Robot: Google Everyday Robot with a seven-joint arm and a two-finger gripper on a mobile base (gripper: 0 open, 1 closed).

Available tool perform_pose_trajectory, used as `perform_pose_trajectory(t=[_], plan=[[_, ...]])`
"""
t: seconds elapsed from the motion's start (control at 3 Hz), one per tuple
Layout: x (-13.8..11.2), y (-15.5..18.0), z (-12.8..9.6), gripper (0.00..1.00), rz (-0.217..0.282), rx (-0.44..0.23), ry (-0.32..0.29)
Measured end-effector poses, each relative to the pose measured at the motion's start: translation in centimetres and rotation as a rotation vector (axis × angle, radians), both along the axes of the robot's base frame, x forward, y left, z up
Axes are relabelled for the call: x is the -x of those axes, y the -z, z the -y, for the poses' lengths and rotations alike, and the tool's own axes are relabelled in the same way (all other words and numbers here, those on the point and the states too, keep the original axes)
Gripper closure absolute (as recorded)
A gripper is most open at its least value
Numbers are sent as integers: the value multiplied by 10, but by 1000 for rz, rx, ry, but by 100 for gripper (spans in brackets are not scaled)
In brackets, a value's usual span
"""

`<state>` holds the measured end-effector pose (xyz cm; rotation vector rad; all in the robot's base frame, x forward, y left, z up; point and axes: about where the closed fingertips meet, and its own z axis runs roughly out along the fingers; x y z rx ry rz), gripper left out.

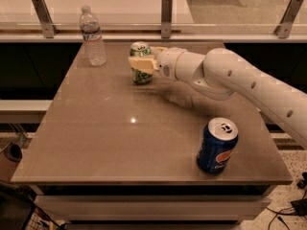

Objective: Knock green can over

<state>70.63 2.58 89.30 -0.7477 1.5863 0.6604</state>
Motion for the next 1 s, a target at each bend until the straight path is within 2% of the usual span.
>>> perform_pose_trajectory(t=[0.67, 1.0], plan=[[1, 9, 24, 100, -82, 92, 11], [7, 8, 41, 100, -106, 142, 44]])
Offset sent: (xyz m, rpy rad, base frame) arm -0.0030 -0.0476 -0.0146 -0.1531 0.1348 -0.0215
